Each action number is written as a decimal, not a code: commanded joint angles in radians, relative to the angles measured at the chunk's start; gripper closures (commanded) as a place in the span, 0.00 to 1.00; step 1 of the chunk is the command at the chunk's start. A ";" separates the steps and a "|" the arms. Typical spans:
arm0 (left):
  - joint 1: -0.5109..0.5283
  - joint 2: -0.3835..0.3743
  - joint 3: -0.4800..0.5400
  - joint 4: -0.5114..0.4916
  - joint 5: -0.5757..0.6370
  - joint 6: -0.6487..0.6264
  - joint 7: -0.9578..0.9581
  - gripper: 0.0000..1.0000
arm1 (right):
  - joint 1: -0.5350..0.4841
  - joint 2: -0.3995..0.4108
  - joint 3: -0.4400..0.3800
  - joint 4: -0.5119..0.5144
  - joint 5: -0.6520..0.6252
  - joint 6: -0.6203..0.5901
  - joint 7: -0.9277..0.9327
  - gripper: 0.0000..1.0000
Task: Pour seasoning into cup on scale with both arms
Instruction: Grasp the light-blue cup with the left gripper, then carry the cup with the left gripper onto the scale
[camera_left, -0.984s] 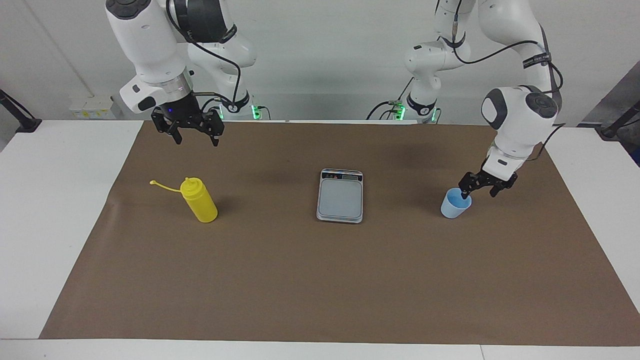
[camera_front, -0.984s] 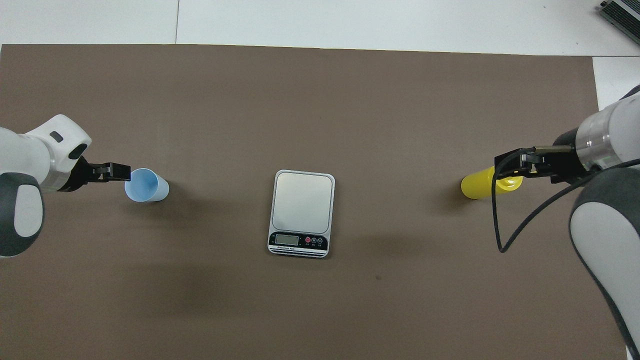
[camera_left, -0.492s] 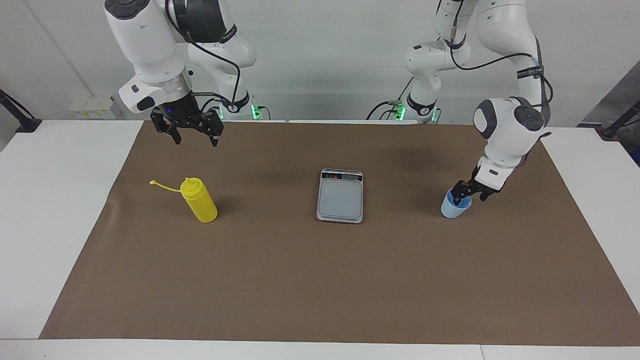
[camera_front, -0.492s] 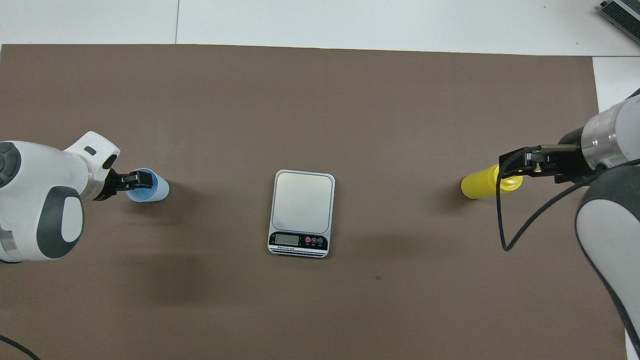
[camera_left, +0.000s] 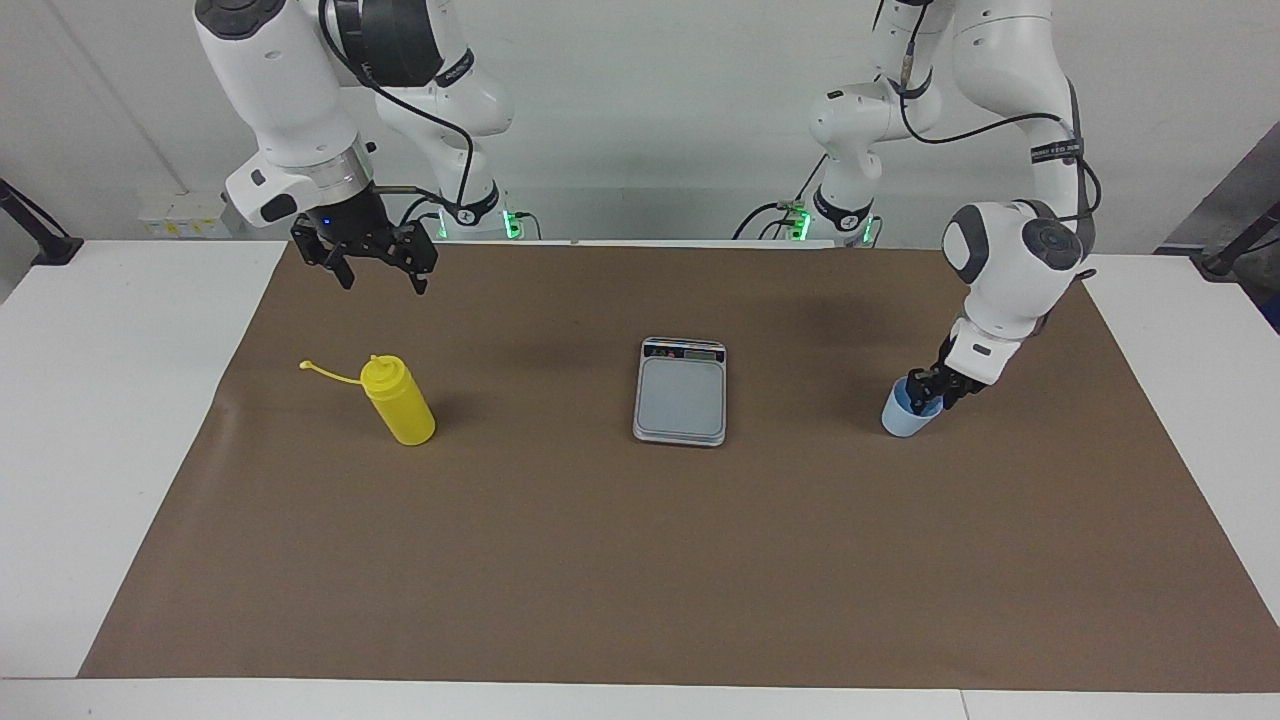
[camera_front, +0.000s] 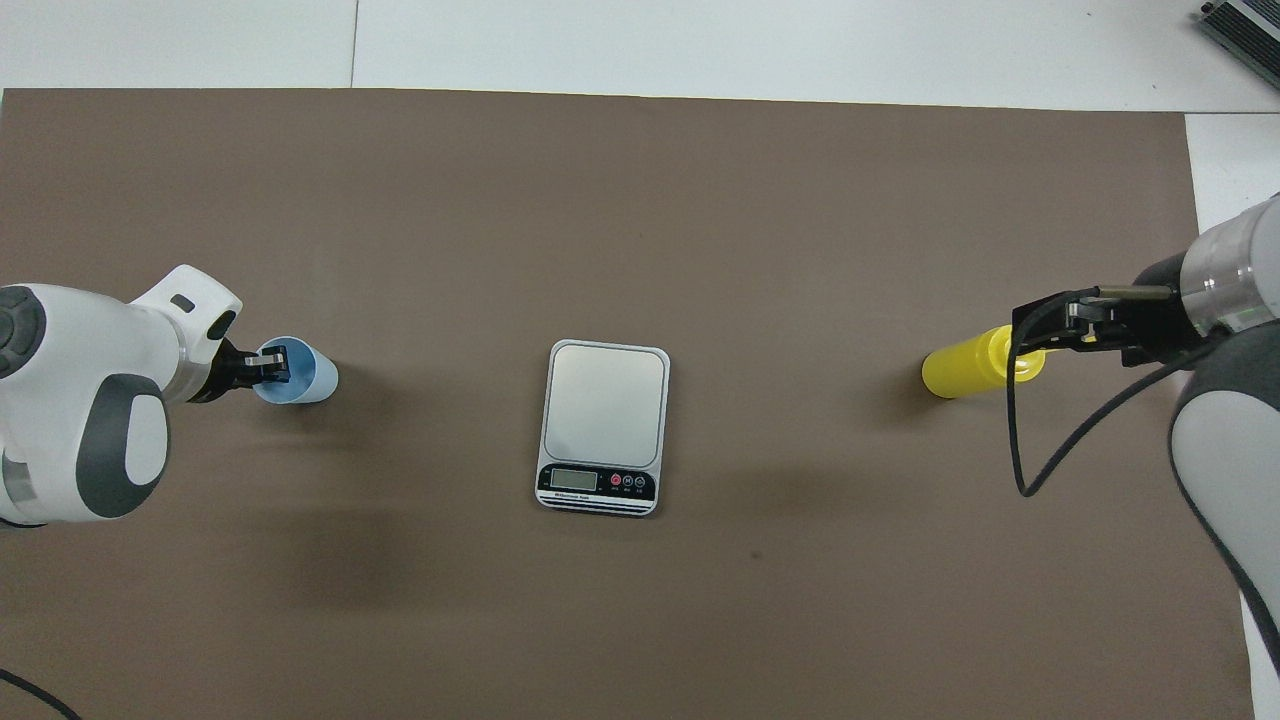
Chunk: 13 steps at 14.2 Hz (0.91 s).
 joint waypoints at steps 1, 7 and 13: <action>-0.008 0.039 0.006 0.134 -0.008 -0.111 0.000 1.00 | -0.011 -0.017 0.003 -0.018 0.016 0.003 0.002 0.00; -0.047 0.009 -0.005 0.295 -0.006 -0.352 -0.041 1.00 | -0.014 -0.017 0.003 -0.018 0.018 0.003 0.002 0.00; -0.282 0.006 -0.006 0.366 0.040 -0.417 -0.332 1.00 | -0.012 -0.017 0.003 -0.018 0.018 0.003 0.002 0.00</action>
